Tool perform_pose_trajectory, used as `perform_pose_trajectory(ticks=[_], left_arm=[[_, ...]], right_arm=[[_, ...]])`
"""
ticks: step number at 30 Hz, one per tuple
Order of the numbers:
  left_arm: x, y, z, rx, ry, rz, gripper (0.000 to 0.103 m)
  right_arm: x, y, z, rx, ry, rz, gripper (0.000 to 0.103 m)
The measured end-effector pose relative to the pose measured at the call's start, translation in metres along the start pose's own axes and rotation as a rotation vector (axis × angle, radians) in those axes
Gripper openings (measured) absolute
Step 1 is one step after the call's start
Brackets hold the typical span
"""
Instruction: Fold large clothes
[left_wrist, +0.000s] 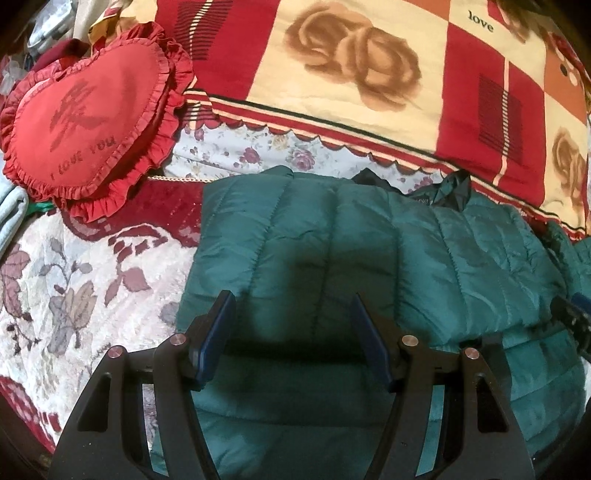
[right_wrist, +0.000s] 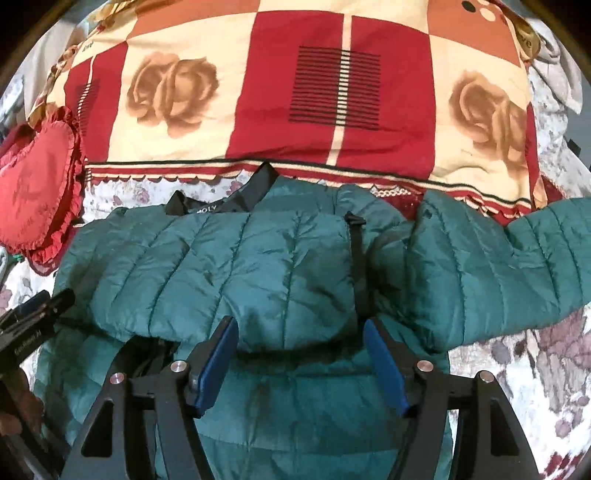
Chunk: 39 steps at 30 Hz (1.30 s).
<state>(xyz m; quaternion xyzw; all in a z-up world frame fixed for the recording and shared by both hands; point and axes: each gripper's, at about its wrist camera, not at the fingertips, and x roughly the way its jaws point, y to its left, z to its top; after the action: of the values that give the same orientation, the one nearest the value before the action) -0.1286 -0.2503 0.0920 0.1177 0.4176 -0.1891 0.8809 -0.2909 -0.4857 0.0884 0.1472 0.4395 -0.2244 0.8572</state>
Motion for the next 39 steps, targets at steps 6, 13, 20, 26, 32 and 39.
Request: perform_pose_trajectory(ticks=[6,13,20,26,32,39], left_arm=[[0.013,-0.004,-0.002,0.0,0.019,0.0,0.065],[0.019,-0.006,-0.003,0.001,0.024,-0.001,0.065],[0.003,-0.005,0.0,-0.028,-0.006,-0.039,0.065],[-0.008,-0.02,0.008,-0.064,-0.028,-0.122,0.065],[0.015,-0.048,-0.001,0.054,0.041,-0.066,0.065],[0.02,-0.038,-0.005,0.027,0.049,-0.101,0.067]], right_arm=[[0.021,-0.002,0.004,0.003,0.013,-0.046,0.065],[0.044,-0.018,-0.003,0.041,0.063,-0.044,0.065],[0.002,-0.029,-0.003,0.04,0.002,0.041,0.068],[-0.043,-0.069,0.0,0.096,-0.072,0.106,0.072],[-0.063,-0.147,0.005,0.205,-0.12,-0.031,0.075],[-0.077,-0.277,0.003,0.468,-0.164,-0.247,0.078]])
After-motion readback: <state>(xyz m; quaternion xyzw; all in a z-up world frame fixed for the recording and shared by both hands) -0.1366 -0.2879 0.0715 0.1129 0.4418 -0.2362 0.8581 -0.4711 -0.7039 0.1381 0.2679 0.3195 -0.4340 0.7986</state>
